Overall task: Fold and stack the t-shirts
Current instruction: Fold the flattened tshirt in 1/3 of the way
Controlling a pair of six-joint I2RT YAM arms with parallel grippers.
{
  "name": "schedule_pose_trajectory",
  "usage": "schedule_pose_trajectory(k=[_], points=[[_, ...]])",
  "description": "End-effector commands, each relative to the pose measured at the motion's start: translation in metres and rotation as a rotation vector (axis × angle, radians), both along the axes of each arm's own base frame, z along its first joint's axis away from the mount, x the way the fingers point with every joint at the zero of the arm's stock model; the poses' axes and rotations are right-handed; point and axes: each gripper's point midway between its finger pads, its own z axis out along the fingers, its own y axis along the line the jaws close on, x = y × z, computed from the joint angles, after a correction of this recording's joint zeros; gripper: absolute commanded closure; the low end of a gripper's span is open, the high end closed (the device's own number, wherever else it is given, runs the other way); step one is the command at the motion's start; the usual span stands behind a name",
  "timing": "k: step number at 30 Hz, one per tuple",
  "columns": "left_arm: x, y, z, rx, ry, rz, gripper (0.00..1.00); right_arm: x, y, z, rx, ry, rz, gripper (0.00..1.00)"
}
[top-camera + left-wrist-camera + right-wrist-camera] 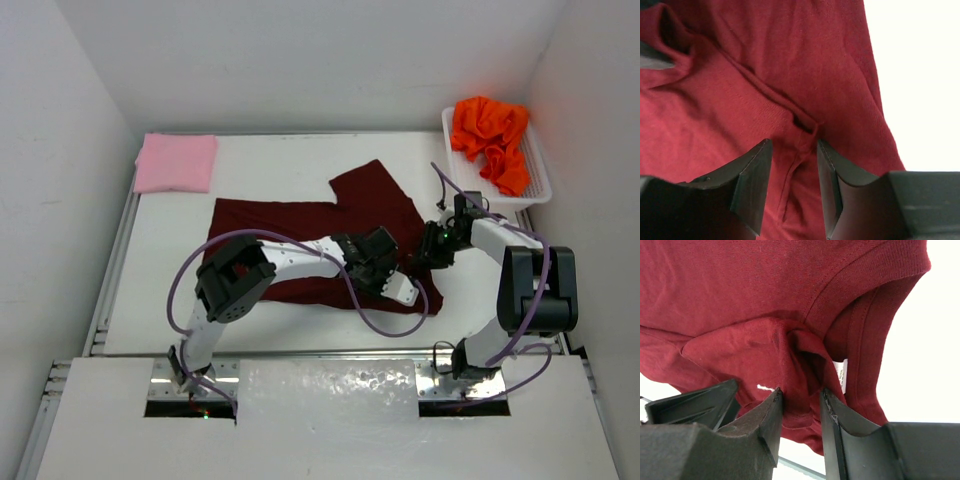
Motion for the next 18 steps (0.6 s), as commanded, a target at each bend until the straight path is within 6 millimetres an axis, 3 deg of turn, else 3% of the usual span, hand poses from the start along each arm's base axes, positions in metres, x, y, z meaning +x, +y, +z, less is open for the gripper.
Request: schedule_pose_trajectory(k=[1, 5, 6, 7, 12, 18], points=[[-0.001, -0.016, 0.0, -0.054, 0.027, 0.002, 0.61, 0.008, 0.0, 0.005, -0.004, -0.043, 0.022, 0.67], [-0.002, -0.018, -0.006, -0.057, 0.046, 0.018, 0.67, 0.009, -0.001, 0.005, -0.01, -0.04, 0.02, 0.72], [-0.001, -0.019, -0.006, -0.063, 0.046, 0.024, 0.75, 0.008, -0.001, 0.004, -0.013, -0.036, 0.022, 0.76], [0.002, -0.02, -0.004, -0.069, 0.047, 0.053, 1.0, 0.01, -0.003, 0.006, -0.023, -0.041, 0.02, 0.78], [0.009, -0.016, 0.009, -0.057, 0.056, 0.117, 1.0, 0.007, -0.011, 0.007, -0.075, -0.03, 0.03, 1.0], [0.033, 0.004, 0.05, -0.068, 0.081, 0.182, 1.0, 0.005, -0.027, 0.022, -0.175, -0.046, 0.035, 1.0]])
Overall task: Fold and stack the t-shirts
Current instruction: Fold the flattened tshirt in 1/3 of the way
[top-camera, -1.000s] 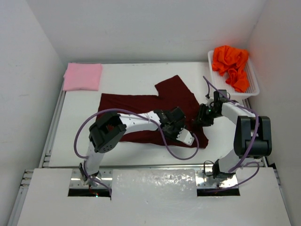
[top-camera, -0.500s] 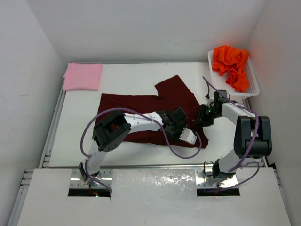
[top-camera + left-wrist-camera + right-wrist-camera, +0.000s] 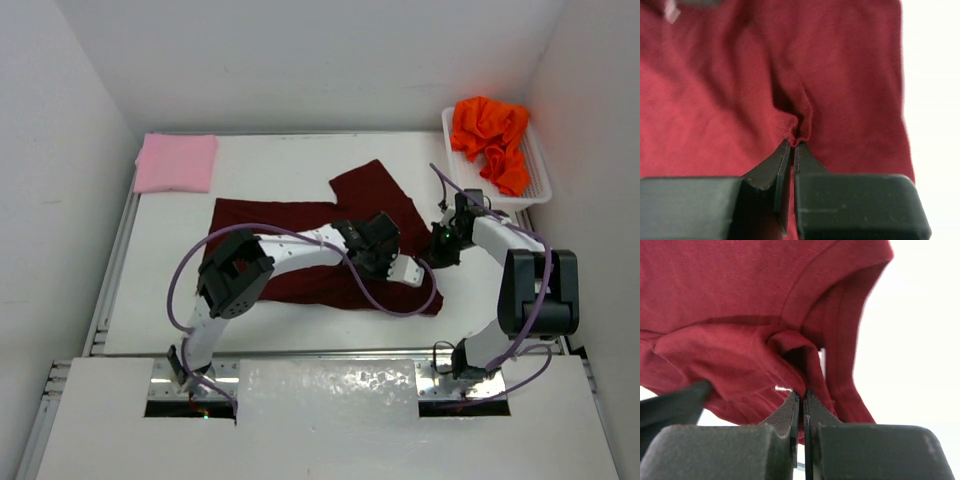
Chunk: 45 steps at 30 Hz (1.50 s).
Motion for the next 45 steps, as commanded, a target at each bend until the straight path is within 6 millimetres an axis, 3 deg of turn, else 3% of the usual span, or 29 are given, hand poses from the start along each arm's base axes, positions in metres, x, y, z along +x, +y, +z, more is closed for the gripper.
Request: schedule_pose_trajectory(k=[1, 2, 5, 11, 15, 22, 24, 25, 26, 27, 28, 29, 31, 32, 35, 38, 39, 40, 42, 44, 45], points=[[0.02, 0.011, 0.046, -0.06, 0.013, 0.047, 1.0, 0.011, -0.015, 0.027, -0.093, -0.078, 0.022, 1.0], [0.028, 0.017, 0.057, -0.072, 0.007, 0.06, 1.0, 0.009, -0.015, 0.032, -0.1, -0.084, 0.026, 1.0], [0.027, 0.03, 0.06, -0.046, 0.005, 0.025, 1.0, 0.002, -0.012, 0.036, -0.083, -0.077, 0.034, 1.0], [-0.005, 0.062, 0.04, 0.049, 0.125, -0.1, 1.0, -0.015, -0.005, 0.032, -0.045, -0.023, 0.071, 1.0], [-0.017, 0.071, 0.031, 0.063, 0.163, -0.188, 1.0, -0.03, 0.002, 0.019, -0.001, 0.037, 0.084, 1.0], [-0.051, 0.066, 0.014, 0.098, 0.225, -0.281, 1.0, -0.051, 0.006, 0.002, 0.023, 0.095, 0.075, 1.0], [-0.051, 0.067, 0.008, 0.109, 0.221, -0.285, 1.0, -0.055, 0.005, -0.002, 0.013, 0.115, 0.076, 0.95], [-0.048, 0.067, 0.008, 0.119, 0.212, -0.279, 0.98, -0.057, 0.004, -0.005, 0.008, 0.13, 0.078, 0.86], [-0.047, 0.068, 0.007, 0.128, 0.21, -0.275, 0.71, -0.058, 0.002, -0.007, 0.0, 0.138, 0.076, 0.77], [-0.045, 0.07, 0.009, 0.142, 0.207, -0.268, 0.55, -0.058, 0.001, -0.006, -0.006, 0.136, 0.075, 0.64], [-0.045, 0.07, 0.012, 0.148, 0.208, -0.266, 0.45, -0.058, 0.0, -0.006, -0.015, 0.138, 0.071, 0.58], [-0.045, 0.071, 0.014, 0.15, 0.207, -0.269, 0.38, -0.053, -0.005, -0.003, -0.045, 0.118, 0.065, 0.54], [-0.046, 0.074, 0.021, 0.159, 0.214, -0.265, 0.35, -0.047, -0.01, 0.005, -0.073, 0.09, 0.053, 0.49], [-0.043, 0.071, 0.028, 0.15, 0.203, -0.262, 0.26, -0.038, -0.012, 0.016, -0.086, 0.049, 0.048, 0.49], [-0.046, 0.07, 0.049, 0.136, 0.215, -0.264, 0.12, -0.022, -0.02, 0.04, -0.133, -0.029, 0.035, 0.52], [-0.043, 0.067, 0.071, 0.092, 0.236, -0.226, 0.14, -0.001, -0.02, 0.06, -0.13, -0.154, 0.016, 0.72], [-0.027, 0.07, 0.075, 0.063, 0.227, -0.159, 0.21, 0.009, -0.013, 0.065, -0.092, -0.205, 0.015, 0.75], [-0.007, 0.063, 0.073, 0.012, 0.195, -0.095, 0.49, 0.013, -0.01, 0.066, -0.074, -0.222, 0.012, 0.76], [0.025, 0.069, 0.065, -0.025, 0.2, 0.073, 0.75, 0.019, -0.005, 0.058, -0.044, -0.236, 0.009, 0.7], [0.031, 0.08, 0.045, 0.024, 0.191, 0.101, 0.77, 0.022, -0.002, 0.049, -0.025, -0.218, 0.006, 0.64], [0.029, 0.081, 0.034, 0.033, 0.177, 0.093, 0.66, 0.022, 0.002, 0.04, 0.0, -0.178, 0.006, 0.63]])
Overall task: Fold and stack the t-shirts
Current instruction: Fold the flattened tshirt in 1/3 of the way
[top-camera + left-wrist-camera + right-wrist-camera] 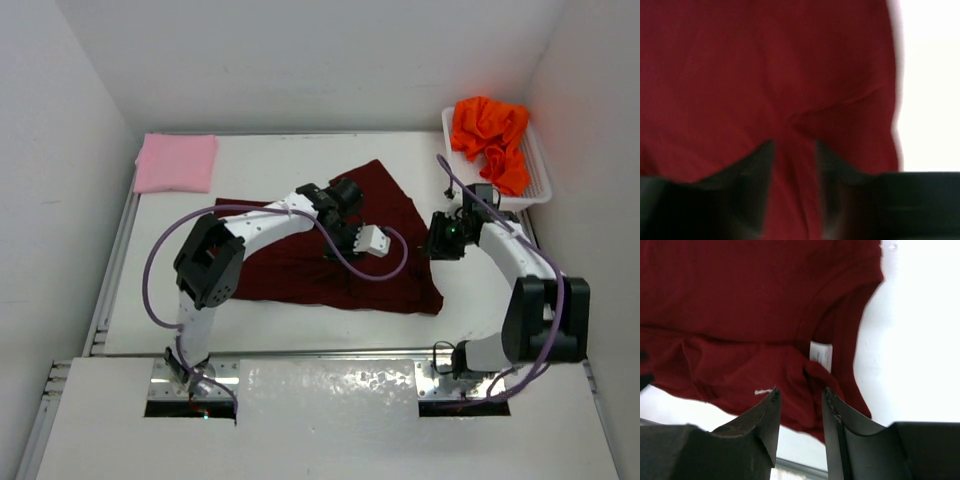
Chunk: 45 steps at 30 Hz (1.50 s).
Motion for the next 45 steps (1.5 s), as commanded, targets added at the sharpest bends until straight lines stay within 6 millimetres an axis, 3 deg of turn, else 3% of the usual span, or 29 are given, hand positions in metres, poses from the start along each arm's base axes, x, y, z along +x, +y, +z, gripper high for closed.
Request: schedule_pose_trajectory(k=[1, 3, 11, 13, 15, 17, 24, 30, 31, 33, 34, 35, 36, 37, 41, 42, 45], points=[[0.018, 0.005, -0.016, -0.011, -0.042, 0.091, 0.6, 0.017, 0.011, -0.012, 0.077, 0.013, -0.008, 0.63], [0.022, -0.004, -0.019, -0.035, -0.086, 0.103, 0.53, 0.018, 0.016, -0.021, 0.111, 0.057, -0.014, 0.62], [0.035, -0.015, -0.045, -0.021, -0.077, 0.188, 0.52, 0.022, 0.026, -0.042, 0.174, 0.1, -0.04, 0.67], [0.039, -0.015, -0.048, -0.017, -0.086, 0.216, 0.61, 0.022, 0.027, -0.049, 0.181, 0.113, -0.052, 0.75], [0.045, -0.012, -0.054, -0.009, -0.107, 0.267, 0.77, 0.025, 0.023, -0.055, 0.162, 0.113, -0.071, 0.96], [0.05, -0.008, -0.063, 0.01, -0.123, 0.306, 1.0, 0.029, 0.01, -0.059, 0.099, 0.108, -0.107, 1.0], [0.053, 0.021, -0.081, 0.053, -0.14, 0.356, 1.0, 0.042, -0.014, -0.055, -0.018, 0.056, -0.143, 1.0], [0.047, 0.018, -0.077, 0.029, -0.1, 0.359, 1.0, 0.05, -0.012, -0.057, -0.011, 0.037, -0.092, 0.98], [0.049, 0.014, -0.073, 0.022, -0.097, 0.358, 0.79, 0.05, -0.011, -0.056, -0.013, 0.043, -0.083, 0.86], [0.05, 0.01, -0.07, 0.019, -0.073, 0.38, 0.6, 0.052, -0.013, -0.05, -0.025, 0.041, -0.053, 0.74], [0.053, 0.006, -0.06, 0.01, -0.066, 0.391, 0.44, 0.057, -0.014, -0.039, -0.032, 0.013, -0.045, 0.62], [0.054, 0.004, -0.054, 0.006, -0.065, 0.398, 0.34, 0.06, -0.015, -0.031, -0.04, -0.006, -0.04, 0.58], [0.059, 0.0, -0.039, -0.008, -0.076, 0.406, 0.02, 0.056, -0.019, -0.027, -0.07, 0.0, -0.033, 0.55], [0.061, -0.001, -0.031, -0.016, -0.084, 0.412, 0.0, 0.059, -0.022, -0.017, -0.086, -0.014, -0.036, 0.49], [0.069, 0.001, 0.021, -0.054, -0.138, 0.435, 0.0, 0.048, -0.03, 0.013, -0.134, -0.034, -0.055, 0.42], [0.07, 0.004, 0.044, -0.08, -0.162, 0.447, 0.0, 0.04, -0.031, 0.021, -0.136, -0.035, -0.069, 0.4], [0.069, 0.021, 0.086, -0.112, -0.191, 0.504, 0.0, 0.015, -0.031, 0.019, -0.137, 0.0, -0.09, 0.37]])
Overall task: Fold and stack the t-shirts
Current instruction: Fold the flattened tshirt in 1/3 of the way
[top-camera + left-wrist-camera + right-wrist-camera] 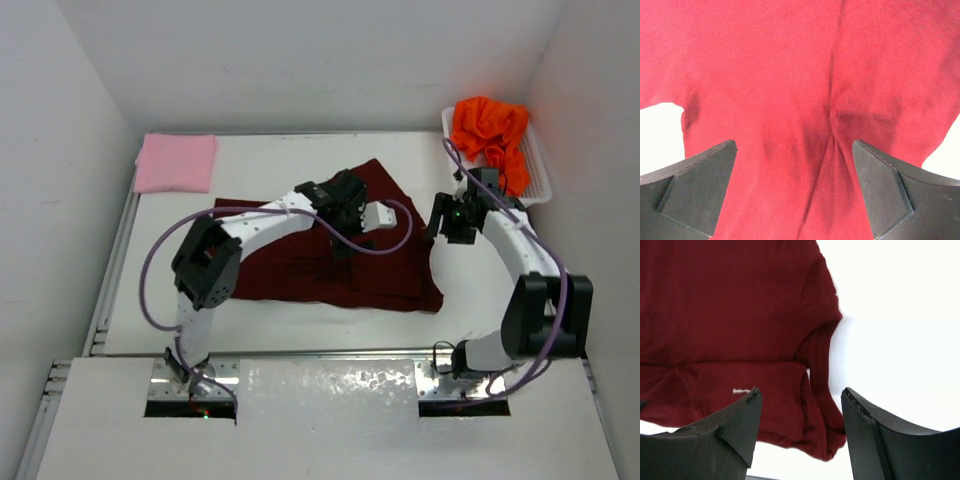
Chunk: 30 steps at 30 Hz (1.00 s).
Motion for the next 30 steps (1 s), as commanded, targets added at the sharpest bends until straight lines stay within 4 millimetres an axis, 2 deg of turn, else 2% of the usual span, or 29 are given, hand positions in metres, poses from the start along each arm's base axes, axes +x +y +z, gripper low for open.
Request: schedule_pose_trajectory(k=[1, 2, 3, 4, 5, 6, 7, 8, 9, 10, 11, 12, 13, 14, 15, 16, 17, 19, 20, 22, 28, 29, 30], points=[[0.001, 0.026, 0.093, -0.089, -0.084, 0.092, 0.0, -0.042, -0.005, -0.006, -0.021, 0.081, -0.028, 0.37], [0.002, 0.045, 0.114, -0.113, -0.099, 0.128, 0.0, -0.051, -0.003, -0.01, -0.008, 0.095, -0.03, 0.37], [-0.007, 0.067, 0.104, -0.083, -0.052, 0.164, 0.0, -0.059, -0.001, -0.014, 0.005, 0.103, -0.042, 0.37], [-0.01, 0.085, 0.102, -0.076, -0.024, 0.204, 0.0, -0.075, 0.0, -0.022, 0.013, 0.119, -0.052, 0.37], [-0.003, 0.124, 0.111, -0.087, -0.027, 0.291, 0.0, -0.081, 0.002, -0.025, 0.028, 0.121, -0.063, 0.37], [-0.017, 0.157, 0.086, -0.022, 0.041, 0.346, 0.0, -0.087, 0.004, -0.028, 0.041, 0.126, -0.067, 0.37], [-0.021, 0.183, 0.076, 0.016, 0.057, 0.358, 0.01, -0.098, 0.005, -0.035, 0.054, 0.136, -0.071, 0.36], [-0.036, 0.232, 0.058, 0.059, 0.115, 0.443, 0.03, -0.101, 0.009, -0.037, 0.077, 0.137, -0.071, 0.36], [-0.041, 0.256, 0.05, 0.091, 0.102, 0.424, 0.11, -0.104, 0.009, -0.039, 0.091, 0.14, -0.079, 0.35], [-0.046, 0.292, 0.04, 0.133, 0.1, 0.485, 0.17, -0.109, 0.011, -0.044, 0.104, 0.153, -0.084, 0.35], [-0.069, 0.308, 0.023, 0.17, 0.101, 0.476, 0.24, -0.11, 0.015, -0.046, 0.128, 0.154, -0.082, 0.35], [-0.076, 0.322, 0.017, 0.213, 0.069, 0.416, 0.36, -0.115, 0.014, -0.05, 0.141, 0.168, -0.098, 0.35], [-0.085, 0.33, 0.016, 0.242, 0.032, 0.398, 0.4, -0.116, 0.014, -0.052, 0.149, 0.171, -0.105, 0.35], [-0.102, 0.332, -0.002, 0.258, 0.059, 0.363, 0.42, -0.116, 0.014, -0.054, 0.159, 0.168, -0.115, 0.35], [-0.105, 0.331, -0.006, 0.254, 0.043, 0.327, 0.4, -0.121, 0.014, -0.059, 0.166, 0.181, -0.121, 0.35], [-0.106, 0.33, -0.014, 0.246, 0.027, 0.323, 0.29, -0.119, 0.016, -0.062, 0.179, 0.174, -0.126, 0.35], [-0.104, 0.332, -0.018, 0.25, 0.017, 0.334, 0.24, -0.12, 0.017, -0.064, 0.182, 0.176, -0.133, 0.35], [-0.101, 0.338, -0.029, 0.28, 0.001, 0.358, 0.22, -0.128, 0.02, -0.073, 0.203, 0.196, -0.145, 0.35], [-0.096, 0.342, -0.04, 0.292, -0.03, 0.375, 0.16, -0.127, 0.02, -0.076, 0.204, 0.194, -0.152, 0.35], [-0.093, 0.351, -0.054, 0.334, -0.053, 0.4, 0.14, -0.134, 0.023, -0.084, 0.219, 0.215, -0.158, 0.35], [-0.078, 0.368, -0.078, 0.407, -0.103, 0.507, 0.17, -0.147, 0.02, -0.102, 0.19, 0.255, -0.176, 0.37], [-0.078, 0.368, -0.081, 0.406, -0.104, 0.509, 0.22, -0.145, 0.017, -0.105, 0.179, 0.246, -0.18, 0.39], [-0.078, 0.368, -0.085, 0.402, -0.097, 0.517, 0.26, -0.147, 0.017, -0.11, 0.179, 0.264, -0.183, 0.51]])
